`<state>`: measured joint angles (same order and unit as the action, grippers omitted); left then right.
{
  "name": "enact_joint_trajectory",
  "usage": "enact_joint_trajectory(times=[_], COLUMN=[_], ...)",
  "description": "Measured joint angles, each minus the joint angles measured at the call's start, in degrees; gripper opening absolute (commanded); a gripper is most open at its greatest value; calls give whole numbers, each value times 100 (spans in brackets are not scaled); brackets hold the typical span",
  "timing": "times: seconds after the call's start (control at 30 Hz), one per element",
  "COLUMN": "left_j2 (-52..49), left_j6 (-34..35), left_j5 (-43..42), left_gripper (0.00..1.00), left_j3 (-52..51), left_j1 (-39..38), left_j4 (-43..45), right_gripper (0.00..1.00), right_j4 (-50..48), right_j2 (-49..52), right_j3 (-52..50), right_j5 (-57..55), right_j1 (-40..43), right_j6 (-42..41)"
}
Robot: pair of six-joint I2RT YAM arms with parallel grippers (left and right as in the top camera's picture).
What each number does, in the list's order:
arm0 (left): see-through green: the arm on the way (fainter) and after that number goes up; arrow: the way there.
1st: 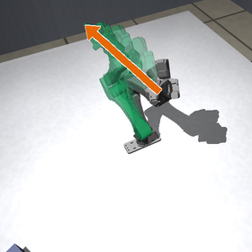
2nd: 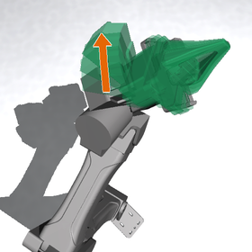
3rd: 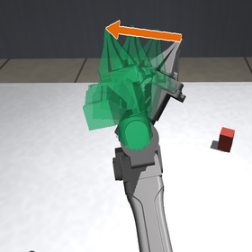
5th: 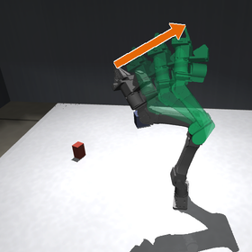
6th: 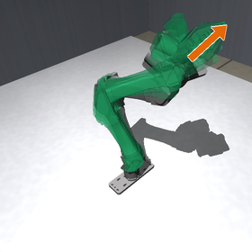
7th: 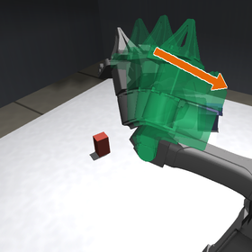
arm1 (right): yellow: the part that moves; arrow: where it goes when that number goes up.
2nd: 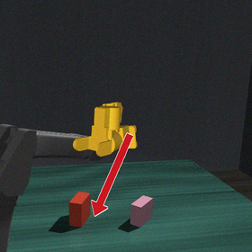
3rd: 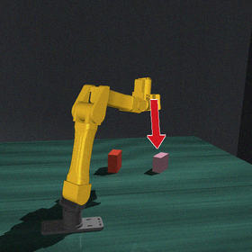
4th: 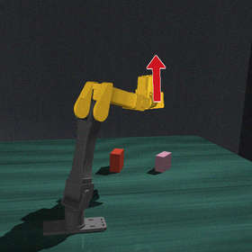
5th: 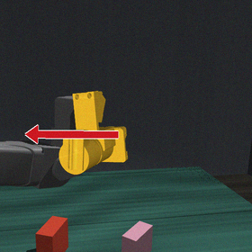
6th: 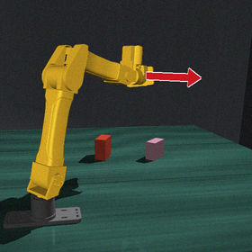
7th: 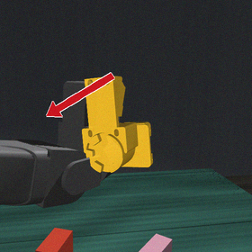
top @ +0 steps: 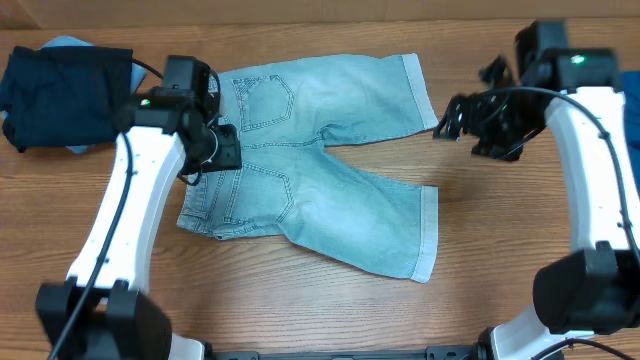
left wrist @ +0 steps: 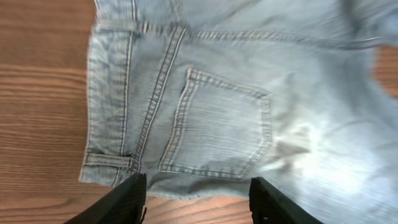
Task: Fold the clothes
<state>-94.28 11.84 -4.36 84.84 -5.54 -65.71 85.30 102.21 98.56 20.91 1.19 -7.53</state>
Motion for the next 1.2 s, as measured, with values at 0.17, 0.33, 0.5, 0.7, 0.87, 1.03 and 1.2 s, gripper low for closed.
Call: enact_joint_trajectory(times=[0.17,0.33,0.5,0.7,0.87,1.03,1.2], left_j2=[256,240,240,240,240,240,240], left_j6=[-2,-44,-48,-267,-321,-328,-328], left_j5=[-46,-63,-76,-299,-420,-575,-660], left_gripper=[56,56,49,48,48,49,49], left_j3=[7,7,7,7,7,7,7], left_j1=[0,0,0,0,0,0,0], left_j4=[-55,-44,-44,-42,17,85,87], right_gripper=[33,4,4,4,4,4,4], right_j4=[-313,-682,-1893,-3333,-4087,-4666,-5143], right_j2=[61,61,61,59,50,13,-120], right_j3=[-1436,-2315,-2953,-3585,-4004,-4369,-4507], right_j5=[-85,13,133,15,-46,-195,-688], right_j1=[-22,-264,-660,-728,-728,-723,-789], right_j6=[-61,87,116,-105,-297,-474,-796])
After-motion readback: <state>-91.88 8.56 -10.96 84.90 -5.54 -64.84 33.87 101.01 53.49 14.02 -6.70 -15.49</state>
